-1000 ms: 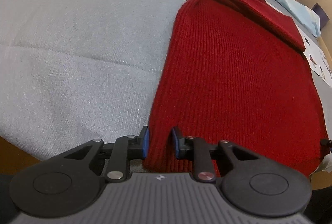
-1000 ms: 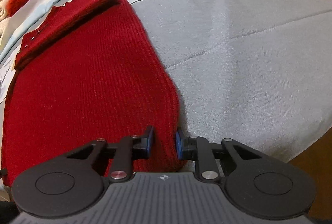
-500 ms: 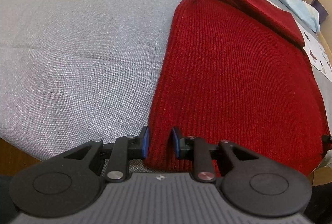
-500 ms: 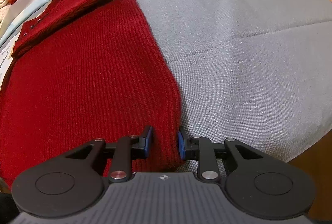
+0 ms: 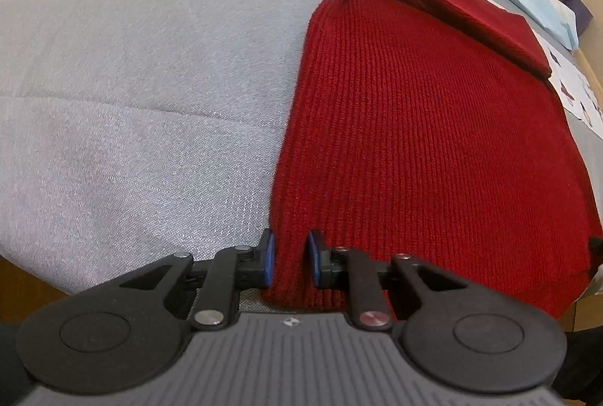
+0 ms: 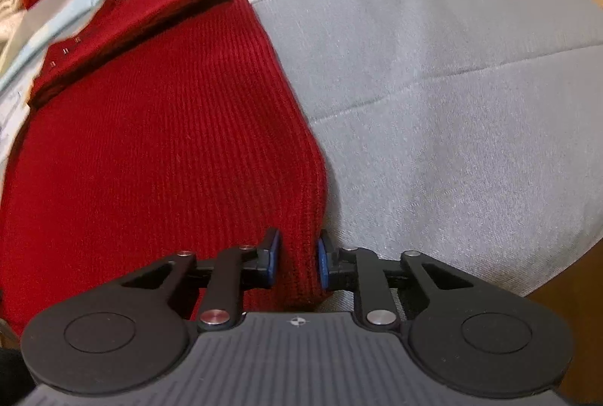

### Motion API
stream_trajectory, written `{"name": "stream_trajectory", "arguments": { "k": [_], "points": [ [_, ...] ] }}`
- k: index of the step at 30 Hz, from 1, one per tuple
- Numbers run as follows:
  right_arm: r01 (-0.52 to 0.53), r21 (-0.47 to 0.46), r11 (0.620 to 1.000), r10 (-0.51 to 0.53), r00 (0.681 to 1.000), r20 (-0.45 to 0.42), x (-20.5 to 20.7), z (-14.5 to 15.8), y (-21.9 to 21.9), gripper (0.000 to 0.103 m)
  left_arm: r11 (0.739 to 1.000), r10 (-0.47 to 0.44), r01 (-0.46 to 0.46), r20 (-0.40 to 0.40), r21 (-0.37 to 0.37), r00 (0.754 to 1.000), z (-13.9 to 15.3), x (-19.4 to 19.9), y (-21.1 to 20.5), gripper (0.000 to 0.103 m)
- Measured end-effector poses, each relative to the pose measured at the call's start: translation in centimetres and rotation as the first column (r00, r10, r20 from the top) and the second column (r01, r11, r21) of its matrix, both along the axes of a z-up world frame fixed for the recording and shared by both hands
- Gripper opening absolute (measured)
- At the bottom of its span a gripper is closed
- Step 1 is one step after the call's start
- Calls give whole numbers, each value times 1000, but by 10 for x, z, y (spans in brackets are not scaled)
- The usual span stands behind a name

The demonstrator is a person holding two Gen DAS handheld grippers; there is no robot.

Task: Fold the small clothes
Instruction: 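Lift the hem with both grippers and fold it up toward the collar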

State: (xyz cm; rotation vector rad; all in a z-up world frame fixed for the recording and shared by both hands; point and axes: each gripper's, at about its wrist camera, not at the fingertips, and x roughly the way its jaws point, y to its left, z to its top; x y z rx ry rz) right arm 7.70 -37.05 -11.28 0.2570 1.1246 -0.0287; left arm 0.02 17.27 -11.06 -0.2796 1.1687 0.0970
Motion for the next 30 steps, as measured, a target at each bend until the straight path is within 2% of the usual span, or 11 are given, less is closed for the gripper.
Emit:
{"name": "stream_trajectory", "arguments": {
  "k": [6,9,12,15,19,25,30],
  "points": [
    [-46,-51,998,46,999,-8,0,-1,10,29,1000,-20,20,3,22,1000,-1,1,-3,21],
    [-32,-39,999,32,999,1,-1,0,8,24,999,-29,29,8,32,1000,0,0,-5,21],
    [-26,-33,999,27,999,27,-3,4,8,20,998,-44,43,22,43,999,3,-3,-6,13],
    [-24,0,1000,24,996,88,-7,15,7,18,998,-52,50,51,47,997,11,-6,-6,10],
    [-51,71,996,34,976,216,-14,46,4,13,998,-66,62,150,31,986,42,-11,-4,7],
    [-62,197,978,-13,933,359,-32,103,-10,9,995,-69,88,315,-46,947,106,-27,-4,6],
    [-154,217,964,39,888,459,-62,141,-8,9,990,-87,123,406,-64,910,148,-59,-10,5]
  ]
}}
